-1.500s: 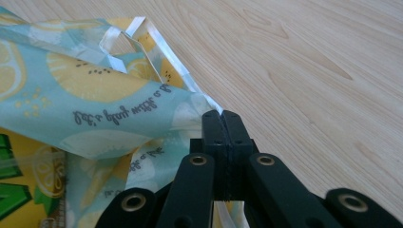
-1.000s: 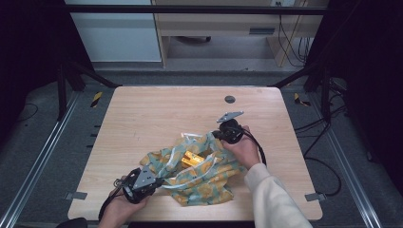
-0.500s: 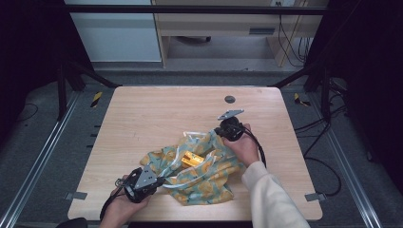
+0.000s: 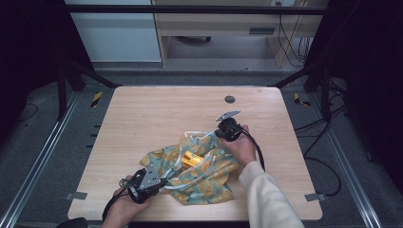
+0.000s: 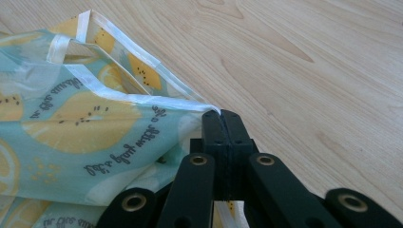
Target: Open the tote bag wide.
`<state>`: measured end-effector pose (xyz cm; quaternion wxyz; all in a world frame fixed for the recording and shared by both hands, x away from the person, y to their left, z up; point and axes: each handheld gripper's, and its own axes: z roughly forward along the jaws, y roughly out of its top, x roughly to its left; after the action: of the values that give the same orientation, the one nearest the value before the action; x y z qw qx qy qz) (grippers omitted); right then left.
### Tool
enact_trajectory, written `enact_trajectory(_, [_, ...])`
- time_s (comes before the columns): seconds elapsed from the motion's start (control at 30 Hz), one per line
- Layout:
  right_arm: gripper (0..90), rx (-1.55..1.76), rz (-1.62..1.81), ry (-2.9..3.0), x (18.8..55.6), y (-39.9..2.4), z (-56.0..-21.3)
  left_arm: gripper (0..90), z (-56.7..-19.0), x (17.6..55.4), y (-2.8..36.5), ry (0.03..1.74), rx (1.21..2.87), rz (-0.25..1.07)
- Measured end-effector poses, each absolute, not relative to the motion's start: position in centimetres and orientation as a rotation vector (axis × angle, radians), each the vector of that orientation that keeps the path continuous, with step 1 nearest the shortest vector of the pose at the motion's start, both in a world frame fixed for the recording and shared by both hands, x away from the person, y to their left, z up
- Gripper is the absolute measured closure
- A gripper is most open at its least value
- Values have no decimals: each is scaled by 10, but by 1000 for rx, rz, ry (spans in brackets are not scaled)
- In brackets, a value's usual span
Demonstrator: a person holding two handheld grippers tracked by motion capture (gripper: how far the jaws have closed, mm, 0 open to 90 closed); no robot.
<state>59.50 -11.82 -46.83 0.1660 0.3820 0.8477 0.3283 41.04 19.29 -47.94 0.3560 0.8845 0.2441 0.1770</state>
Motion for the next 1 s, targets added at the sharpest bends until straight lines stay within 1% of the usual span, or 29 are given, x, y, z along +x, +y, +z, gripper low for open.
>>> enact_trajectory(0.07, [900, 1085, 927, 2410, 594, -118, -468, 899, -478, 410, 195, 635, 2250, 429])
enact_trajectory(0.17, [896, 1075, 957, 2421, 592, -118, -466, 892, -476, 410, 196, 633, 2231, 430])
enact_trajectory(0.2, [872, 1067, 964, 2418, 591, -119, -463, 881, -475, 410, 196, 636, 2225, 429])
enact_trajectory(0.33, [649, 1057, 997, 2365, 583, -125, -446, 784, -473, 408, 195, 636, 2193, 446])
enact_trajectory(0.37, [600, 1056, 1008, 2350, 580, -126, -442, 748, -472, 407, 195, 639, 2182, 458])
enact_trajectory(0.47, [443, 1036, 1033, 2313, 567, -130, -424, 594, -468, 404, 196, 660, 2139, 474])
enact_trajectory(0.5, [418, 1030, 1037, 2300, 562, -132, -419, 558, -466, 403, 198, 664, 2120, 475])
enact_trajectory(0.6, [395, 998, 1104, 2268, 544, -139, -402, 476, -459, 399, 203, 677, 2063, 502])
enact_trajectory(0.67, [395, 968, 1125, 2269, 532, -142, -395, 451, -454, 397, 207, 690, 2022, 499])
enact_trajectory(0.77, [416, 938, 1163, 2262, 511, -147, -389, 447, -445, 398, 210, 697, 1980, 492])
enact_trajectory(0.83, [444, 923, 1177, 2276, 501, -150, -390, 451, -439, 401, 208, 697, 1984, 510])
enact_trajectory(0.9, [459, 909, 1164, 2294, 496, -152, -394, 457, -435, 408, 204, 710, 2008, 533])
enact_trajectory(1.0, [459, 921, 1197, 2304, 492, -155, -401, 456, -433, 419, 196, 711, 2013, 520])
